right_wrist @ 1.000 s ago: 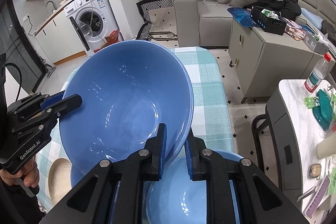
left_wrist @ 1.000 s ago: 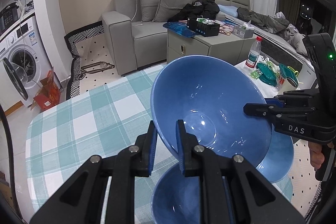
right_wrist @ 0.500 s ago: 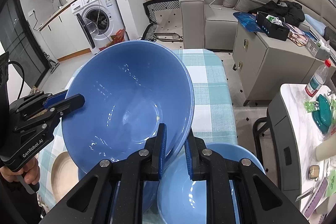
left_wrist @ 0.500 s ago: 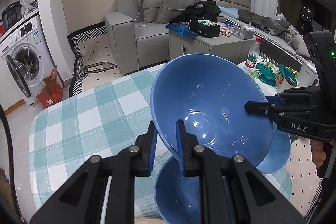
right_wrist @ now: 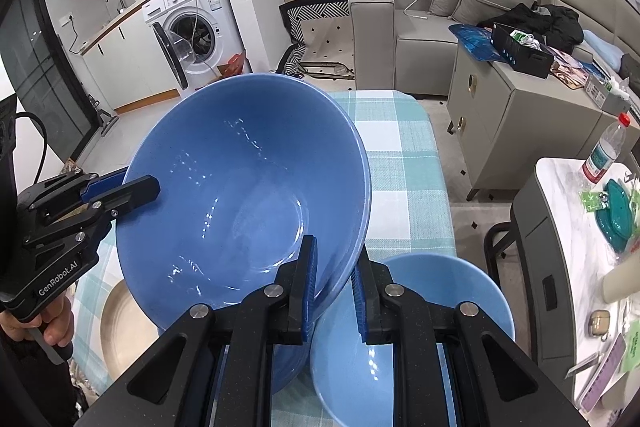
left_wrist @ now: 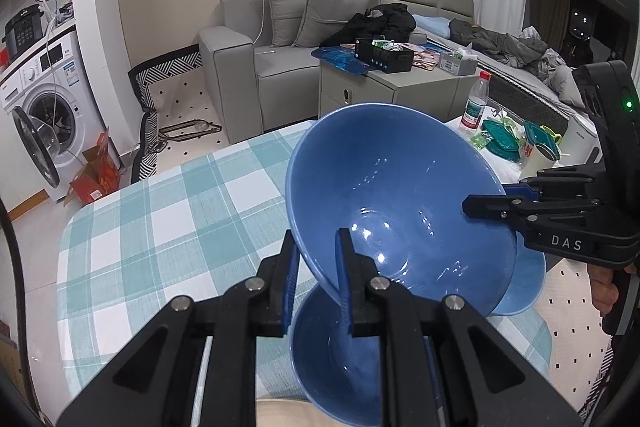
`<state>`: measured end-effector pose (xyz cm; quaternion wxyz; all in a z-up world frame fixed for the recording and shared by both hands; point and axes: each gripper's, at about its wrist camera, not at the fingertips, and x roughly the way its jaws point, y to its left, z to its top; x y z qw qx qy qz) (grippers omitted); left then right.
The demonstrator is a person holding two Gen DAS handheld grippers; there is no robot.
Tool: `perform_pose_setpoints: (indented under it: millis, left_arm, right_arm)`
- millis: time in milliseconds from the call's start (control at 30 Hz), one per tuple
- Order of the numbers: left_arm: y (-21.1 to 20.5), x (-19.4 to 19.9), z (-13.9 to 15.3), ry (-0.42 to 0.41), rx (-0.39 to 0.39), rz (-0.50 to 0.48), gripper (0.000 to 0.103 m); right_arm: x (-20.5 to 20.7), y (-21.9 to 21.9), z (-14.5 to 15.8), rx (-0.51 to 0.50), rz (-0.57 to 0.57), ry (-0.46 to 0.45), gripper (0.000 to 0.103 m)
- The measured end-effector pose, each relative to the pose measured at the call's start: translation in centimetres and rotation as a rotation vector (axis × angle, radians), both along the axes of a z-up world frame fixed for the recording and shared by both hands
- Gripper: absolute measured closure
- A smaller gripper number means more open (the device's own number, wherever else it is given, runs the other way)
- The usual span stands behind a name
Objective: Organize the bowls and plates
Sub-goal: 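Lift the dark blue bowl with both grippers and carry it over the lighter blue bowl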
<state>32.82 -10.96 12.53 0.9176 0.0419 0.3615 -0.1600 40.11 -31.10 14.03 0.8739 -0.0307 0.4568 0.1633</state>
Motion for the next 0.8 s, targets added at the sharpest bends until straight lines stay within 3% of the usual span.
perform_pose_setpoints:
  millis: [800]
  left_arm:
    - [0.9,-3.1,-1.3,0.023,0.011,0.003,0.087]
  right_arm:
    - [-2.8,1.3,-1.0,-0.022,0.049,0.009,0.086]
